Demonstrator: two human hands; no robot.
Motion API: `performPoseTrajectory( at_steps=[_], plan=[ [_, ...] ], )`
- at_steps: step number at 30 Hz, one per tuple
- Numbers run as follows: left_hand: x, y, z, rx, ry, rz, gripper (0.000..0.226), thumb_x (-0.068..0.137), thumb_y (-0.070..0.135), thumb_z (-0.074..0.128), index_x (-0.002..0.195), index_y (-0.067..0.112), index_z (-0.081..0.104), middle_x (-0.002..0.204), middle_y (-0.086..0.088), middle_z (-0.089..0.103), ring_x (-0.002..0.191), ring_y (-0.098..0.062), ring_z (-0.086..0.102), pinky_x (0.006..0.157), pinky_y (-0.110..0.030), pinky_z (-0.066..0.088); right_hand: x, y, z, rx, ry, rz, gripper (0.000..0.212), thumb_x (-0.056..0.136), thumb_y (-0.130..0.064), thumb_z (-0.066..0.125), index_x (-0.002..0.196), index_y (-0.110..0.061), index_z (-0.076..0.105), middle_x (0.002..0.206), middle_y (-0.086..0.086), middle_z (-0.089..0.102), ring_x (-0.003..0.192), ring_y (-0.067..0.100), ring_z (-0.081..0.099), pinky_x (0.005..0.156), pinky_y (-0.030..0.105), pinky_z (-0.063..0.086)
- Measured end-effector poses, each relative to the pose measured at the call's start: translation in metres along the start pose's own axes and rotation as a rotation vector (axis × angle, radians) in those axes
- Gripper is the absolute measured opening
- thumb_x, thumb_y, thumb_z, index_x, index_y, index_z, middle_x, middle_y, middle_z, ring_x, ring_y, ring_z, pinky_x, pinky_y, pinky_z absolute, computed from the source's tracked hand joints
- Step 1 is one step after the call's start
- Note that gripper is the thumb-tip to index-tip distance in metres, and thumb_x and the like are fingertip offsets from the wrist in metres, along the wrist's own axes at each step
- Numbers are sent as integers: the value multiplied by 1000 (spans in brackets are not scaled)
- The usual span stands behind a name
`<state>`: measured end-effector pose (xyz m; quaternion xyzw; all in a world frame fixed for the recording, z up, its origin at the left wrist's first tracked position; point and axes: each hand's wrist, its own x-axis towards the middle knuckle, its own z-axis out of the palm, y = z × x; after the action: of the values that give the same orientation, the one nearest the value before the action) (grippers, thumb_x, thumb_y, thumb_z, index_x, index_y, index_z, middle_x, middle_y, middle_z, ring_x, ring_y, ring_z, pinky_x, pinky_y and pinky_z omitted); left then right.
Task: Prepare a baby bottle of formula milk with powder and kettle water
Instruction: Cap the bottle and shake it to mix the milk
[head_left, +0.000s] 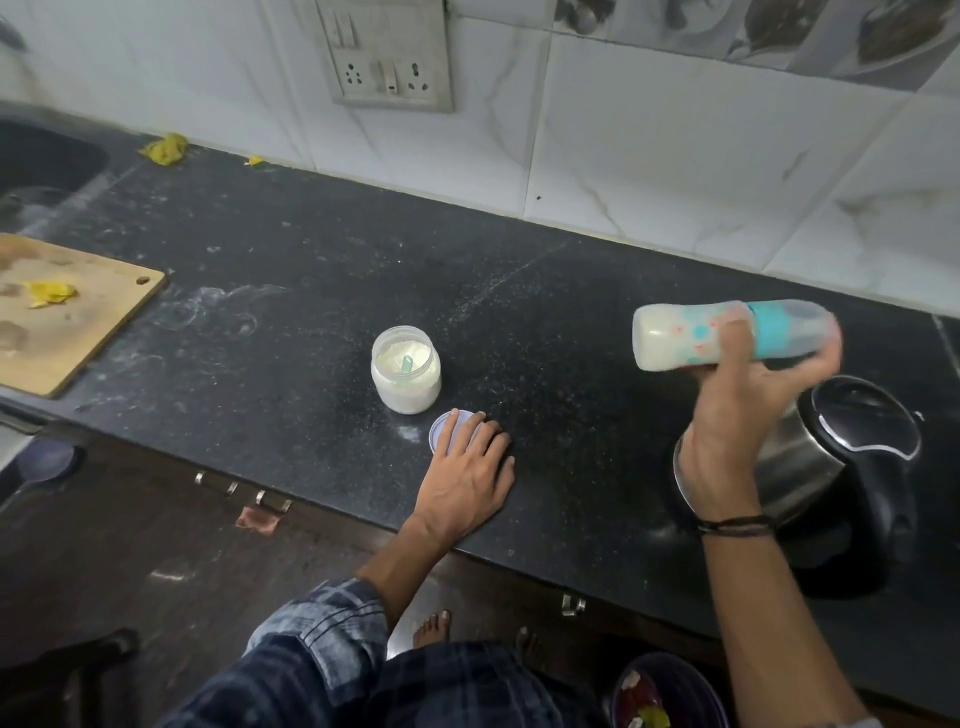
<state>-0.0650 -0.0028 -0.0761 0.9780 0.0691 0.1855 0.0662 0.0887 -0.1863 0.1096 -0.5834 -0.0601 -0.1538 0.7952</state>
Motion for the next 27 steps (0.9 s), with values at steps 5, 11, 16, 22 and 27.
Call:
performPoseTrajectory(
  at_steps=[5, 11, 16, 22, 27],
  plan=[
    [0, 1, -2, 1, -11, 3, 39, 107, 41, 46, 125, 16, 70, 133, -4, 65, 135, -29, 54, 125, -52, 26, -1, -2, -3, -56, -84, 31, 73, 89, -13, 80, 145, -16, 33, 144, 28, 48, 102, 16, 70, 87, 39, 62],
    [-1, 1, -3, -1, -13, 9, 39, 107, 40, 46, 125, 16, 71, 133, -5, 65, 135, -29, 55, 125, -53, 27, -8, -3, 0, -176, -218, 26, 67, 89, -9, 78, 139, -24, 37, 129, 4, 55, 98, 8, 70, 82, 27, 59],
    [-1, 0, -2, -2, -24, 0, 40, 107, 41, 45, 125, 16, 71, 133, -4, 65, 135, -29, 54, 126, -53, 27, -9, -6, 7, -39, -22, 60, 77, 88, -22, 81, 146, -17, 31, 134, 17, 56, 105, 19, 71, 89, 54, 62],
    [0, 1, -1, -11, -11, -8, 38, 107, 40, 46, 123, 16, 70, 132, -4, 64, 135, -29, 53, 126, -51, 23, -3, -5, 3, 15, 47, -9, 75, 89, -20, 81, 145, -20, 31, 141, 16, 53, 109, 20, 72, 90, 43, 61],
    [1, 1, -2, -13, -4, 6, 39, 106, 40, 45, 123, 15, 71, 131, -5, 65, 134, -29, 54, 125, -52, 25, -9, -3, 2, -67, -66, 10, 69, 89, -12, 79, 142, -18, 35, 132, 9, 56, 100, 10, 72, 84, 30, 59]
  ],
)
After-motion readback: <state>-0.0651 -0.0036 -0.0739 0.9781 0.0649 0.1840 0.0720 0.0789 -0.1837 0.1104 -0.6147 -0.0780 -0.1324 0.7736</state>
